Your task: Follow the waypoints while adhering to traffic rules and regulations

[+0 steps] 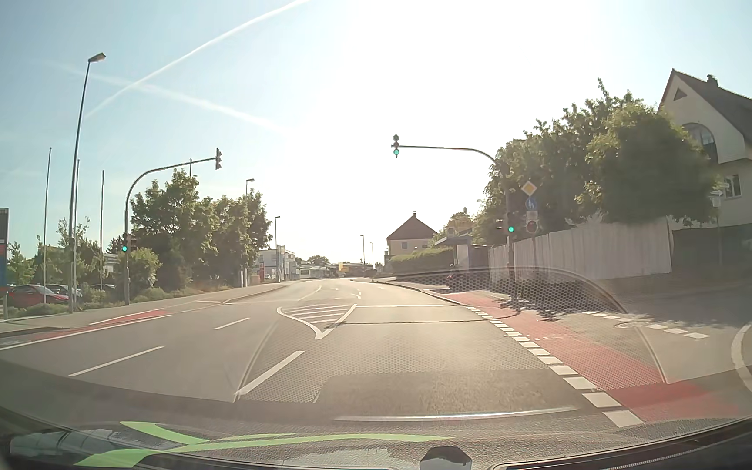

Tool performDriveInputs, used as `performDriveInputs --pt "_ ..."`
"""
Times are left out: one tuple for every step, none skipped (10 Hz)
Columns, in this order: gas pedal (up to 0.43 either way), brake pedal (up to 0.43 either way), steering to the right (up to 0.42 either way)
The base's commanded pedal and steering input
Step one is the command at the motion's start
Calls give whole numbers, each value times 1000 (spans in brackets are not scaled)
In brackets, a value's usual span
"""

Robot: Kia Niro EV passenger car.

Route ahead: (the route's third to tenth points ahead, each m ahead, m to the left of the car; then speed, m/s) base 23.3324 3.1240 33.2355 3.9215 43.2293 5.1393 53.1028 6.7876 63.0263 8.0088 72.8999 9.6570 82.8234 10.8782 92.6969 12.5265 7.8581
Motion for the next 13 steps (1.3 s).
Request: performDriveInputs --pt "59 0 5" --pt "59 0 5" --pt "67 0 5" --pt "79 0 4" --pt "87 0 4" --pt "110 0 2" --pt "110 0 -1" --pt "110 0 -6" --pt "110 0 -12" --pt "110 0 -14" --pt "110 0 -13" --pt "110 0 -14" --pt "110 0 -17"
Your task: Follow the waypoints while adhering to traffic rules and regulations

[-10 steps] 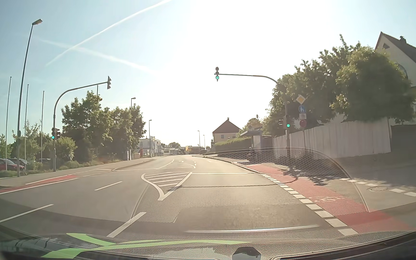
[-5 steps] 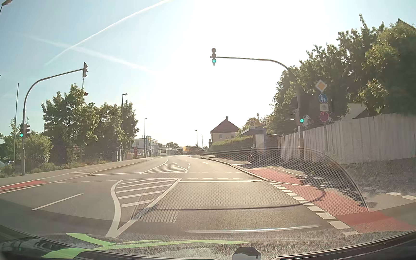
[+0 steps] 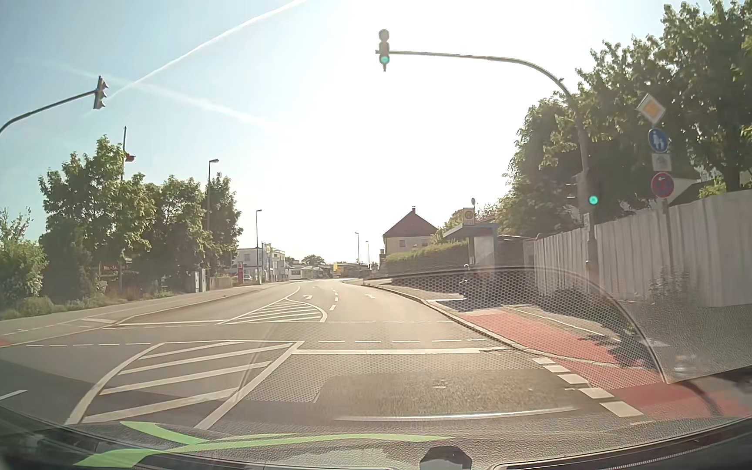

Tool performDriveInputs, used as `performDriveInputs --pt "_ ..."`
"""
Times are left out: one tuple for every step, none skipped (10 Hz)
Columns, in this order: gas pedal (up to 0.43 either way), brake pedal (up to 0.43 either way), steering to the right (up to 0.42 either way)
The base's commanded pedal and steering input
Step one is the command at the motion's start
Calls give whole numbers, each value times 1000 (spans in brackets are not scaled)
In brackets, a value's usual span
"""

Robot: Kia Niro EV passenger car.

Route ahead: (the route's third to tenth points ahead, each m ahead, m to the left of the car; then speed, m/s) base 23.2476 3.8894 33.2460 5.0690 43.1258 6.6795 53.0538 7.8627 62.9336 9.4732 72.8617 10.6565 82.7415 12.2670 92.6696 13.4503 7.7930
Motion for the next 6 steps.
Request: performDriveInputs --pt "110 0 -20" --pt "110 0 -21" --pt "110 0 -21" --pt "110 0 -21" --pt "110 0 -21" --pt "110 0 -24"
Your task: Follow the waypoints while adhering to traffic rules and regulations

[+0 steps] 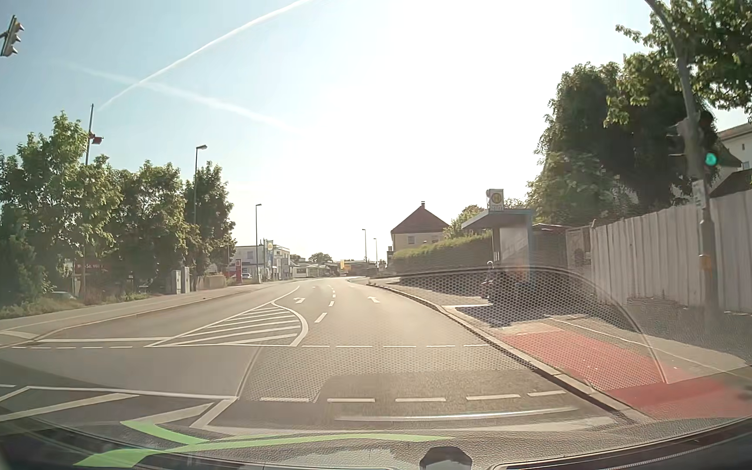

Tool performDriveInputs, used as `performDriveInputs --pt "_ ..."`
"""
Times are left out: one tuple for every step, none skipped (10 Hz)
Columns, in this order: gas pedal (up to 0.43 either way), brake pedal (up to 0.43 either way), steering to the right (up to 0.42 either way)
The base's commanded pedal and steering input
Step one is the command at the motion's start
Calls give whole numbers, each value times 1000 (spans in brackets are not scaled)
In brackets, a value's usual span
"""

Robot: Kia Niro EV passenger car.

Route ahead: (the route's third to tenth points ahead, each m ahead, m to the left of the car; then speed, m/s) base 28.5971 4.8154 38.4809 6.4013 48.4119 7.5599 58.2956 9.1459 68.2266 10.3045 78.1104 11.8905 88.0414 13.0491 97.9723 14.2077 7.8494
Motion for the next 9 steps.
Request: performDriveInputs --pt "110 0 -26" --pt "110 0 -28" --pt "110 0 -28" --pt "110 0 -28" --pt "110 0 -29" --pt "110 0 -31" --pt "110 0 -31" --pt "110 0 -31" --pt "110 0 -31"
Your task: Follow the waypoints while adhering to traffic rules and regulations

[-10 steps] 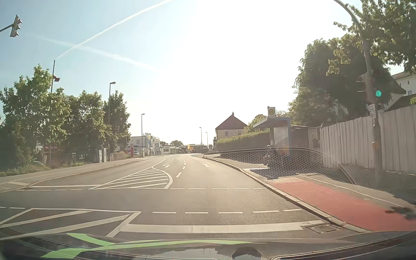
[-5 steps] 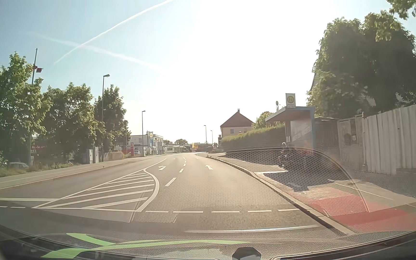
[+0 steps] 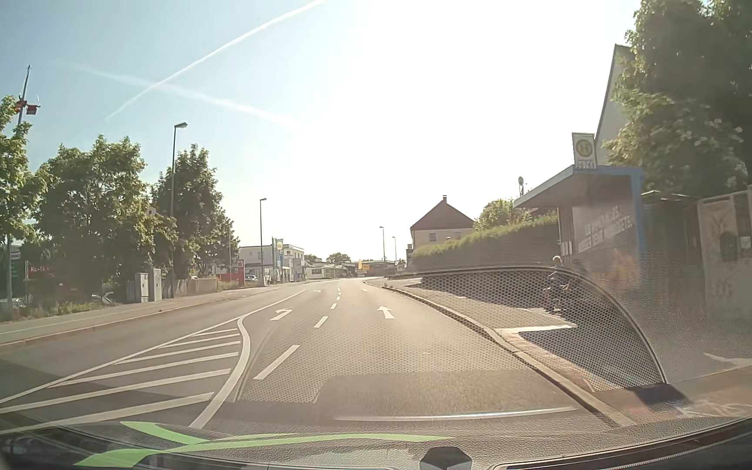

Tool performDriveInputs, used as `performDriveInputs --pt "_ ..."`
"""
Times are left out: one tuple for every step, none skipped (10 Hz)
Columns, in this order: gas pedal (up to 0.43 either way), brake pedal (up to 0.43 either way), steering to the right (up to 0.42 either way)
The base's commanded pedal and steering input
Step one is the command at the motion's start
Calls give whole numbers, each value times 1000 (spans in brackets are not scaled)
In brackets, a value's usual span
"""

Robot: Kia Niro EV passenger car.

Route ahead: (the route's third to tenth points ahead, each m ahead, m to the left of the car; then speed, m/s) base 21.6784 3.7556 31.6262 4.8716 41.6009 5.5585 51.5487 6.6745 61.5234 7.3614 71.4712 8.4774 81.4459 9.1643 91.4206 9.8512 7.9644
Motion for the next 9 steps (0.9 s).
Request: performDriveInputs --pt "110 0 -31" --pt "110 0 -31" --pt "110 0 -29" --pt "110 0 -25" --pt "110 0 -23" --pt "130 0 -22" --pt "138 0 -23" --pt "138 0 -24" --pt "138 0 -24"
